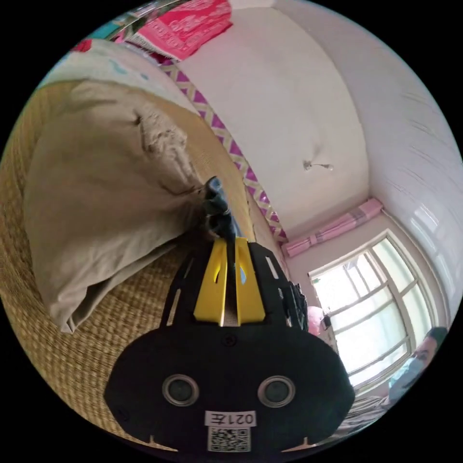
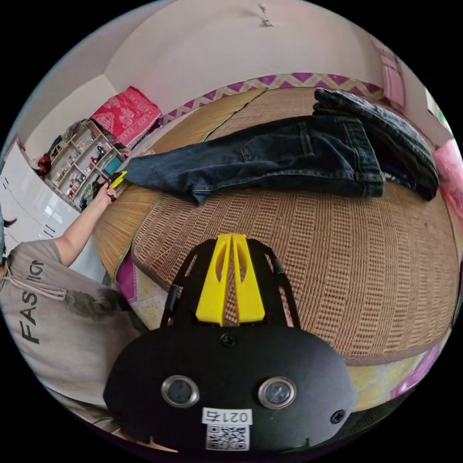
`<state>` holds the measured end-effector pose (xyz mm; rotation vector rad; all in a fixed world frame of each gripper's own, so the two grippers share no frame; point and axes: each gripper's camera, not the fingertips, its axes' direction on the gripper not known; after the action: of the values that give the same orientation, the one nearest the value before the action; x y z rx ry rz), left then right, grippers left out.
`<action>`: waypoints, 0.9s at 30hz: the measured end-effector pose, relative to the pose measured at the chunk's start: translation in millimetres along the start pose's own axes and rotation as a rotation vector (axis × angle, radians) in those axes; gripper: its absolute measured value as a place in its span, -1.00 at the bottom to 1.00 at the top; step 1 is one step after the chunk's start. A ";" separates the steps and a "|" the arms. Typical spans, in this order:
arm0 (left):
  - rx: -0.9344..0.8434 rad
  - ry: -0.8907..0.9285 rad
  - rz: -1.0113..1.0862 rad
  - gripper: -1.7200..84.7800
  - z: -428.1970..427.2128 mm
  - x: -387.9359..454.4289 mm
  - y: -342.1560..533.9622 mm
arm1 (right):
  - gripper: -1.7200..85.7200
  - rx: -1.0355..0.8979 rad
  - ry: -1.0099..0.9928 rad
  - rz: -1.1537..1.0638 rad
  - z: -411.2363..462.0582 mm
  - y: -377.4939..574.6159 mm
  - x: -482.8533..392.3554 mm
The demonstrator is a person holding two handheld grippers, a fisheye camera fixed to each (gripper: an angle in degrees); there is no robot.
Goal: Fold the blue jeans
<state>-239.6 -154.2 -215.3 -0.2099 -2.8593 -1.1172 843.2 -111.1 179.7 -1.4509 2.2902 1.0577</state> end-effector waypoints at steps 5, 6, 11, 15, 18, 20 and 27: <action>-0.031 -0.121 0.360 -0.98 11.3 238.9 -1.2 | -0.97 0.079 -0.154 0.132 -3.0 35.2 59.1; -0.047 -0.155 0.478 -0.98 26.6 309.4 11.6 | -0.97 0.088 -0.192 0.145 -6.9 39.0 70.4; -0.140 -0.360 0.991 -0.98 146.6 573.4 149.5 | -0.97 0.097 -0.229 0.121 -22.0 47.4 90.8; -0.292 -0.529 1.258 -0.97 308.0 680.8 323.5 | -0.97 0.080 -0.217 0.075 -32.9 49.7 97.1; -0.537 -0.652 1.350 -0.97 430.1 668.8 437.0 | -0.97 0.085 -0.221 0.062 -43.3 53.3 105.6; -0.593 -0.725 1.364 -0.97 465.0 651.1 478.3 | -0.97 0.091 -0.223 0.067 -50.0 55.7 112.3; -0.371 -0.680 1.384 -0.96 426.1 705.7 484.9 | -0.97 0.120 -0.244 0.061 -78.6 63.2 133.3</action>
<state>-868.9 560.4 -126.2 -2.4013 -1.8102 -1.1933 738.5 -240.8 192.4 -1.1453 2.1941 1.0312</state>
